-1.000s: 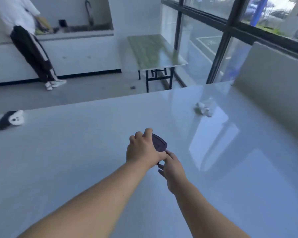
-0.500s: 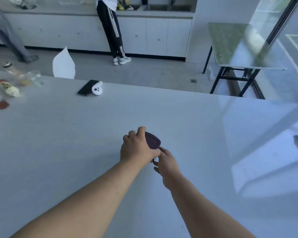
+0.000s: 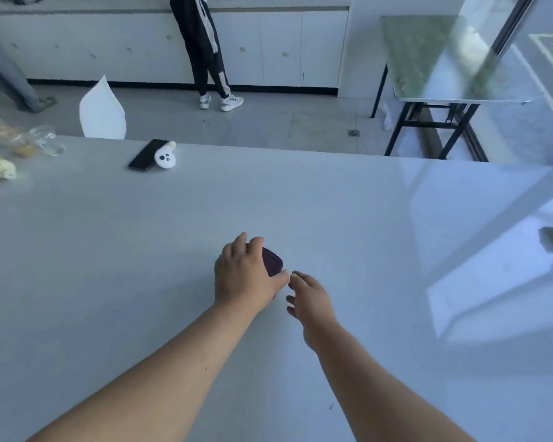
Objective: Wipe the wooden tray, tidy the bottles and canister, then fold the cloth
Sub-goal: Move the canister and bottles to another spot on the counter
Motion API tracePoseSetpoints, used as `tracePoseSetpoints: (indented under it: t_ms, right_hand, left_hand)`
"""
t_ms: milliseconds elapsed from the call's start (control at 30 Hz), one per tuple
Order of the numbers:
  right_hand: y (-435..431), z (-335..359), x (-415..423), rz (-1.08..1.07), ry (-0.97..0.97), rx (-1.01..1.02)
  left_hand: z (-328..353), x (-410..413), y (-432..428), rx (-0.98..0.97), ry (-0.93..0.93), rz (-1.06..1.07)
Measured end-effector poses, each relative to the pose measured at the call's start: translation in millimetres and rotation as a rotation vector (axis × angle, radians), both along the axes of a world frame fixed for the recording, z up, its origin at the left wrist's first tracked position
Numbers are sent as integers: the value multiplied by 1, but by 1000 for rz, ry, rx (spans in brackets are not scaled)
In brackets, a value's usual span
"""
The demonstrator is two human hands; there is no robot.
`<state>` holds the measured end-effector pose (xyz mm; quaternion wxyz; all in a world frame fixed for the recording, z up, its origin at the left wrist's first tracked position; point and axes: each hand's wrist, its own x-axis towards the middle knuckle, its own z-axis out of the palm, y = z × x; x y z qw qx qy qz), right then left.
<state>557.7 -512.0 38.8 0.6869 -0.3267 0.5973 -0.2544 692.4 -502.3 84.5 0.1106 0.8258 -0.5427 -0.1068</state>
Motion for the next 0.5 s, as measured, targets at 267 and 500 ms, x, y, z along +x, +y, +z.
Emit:
tracePoseSetpoints:
  t_ms: [267, 500]
  right_hand:
    - [64, 31, -238, -392, 147, -104]
    - [258, 52, -507, -970, 387, -54]
  left_hand:
    - [19, -199, -3, 75, 256, -446]
    - [11, -469, 88, 358, 313, -973]
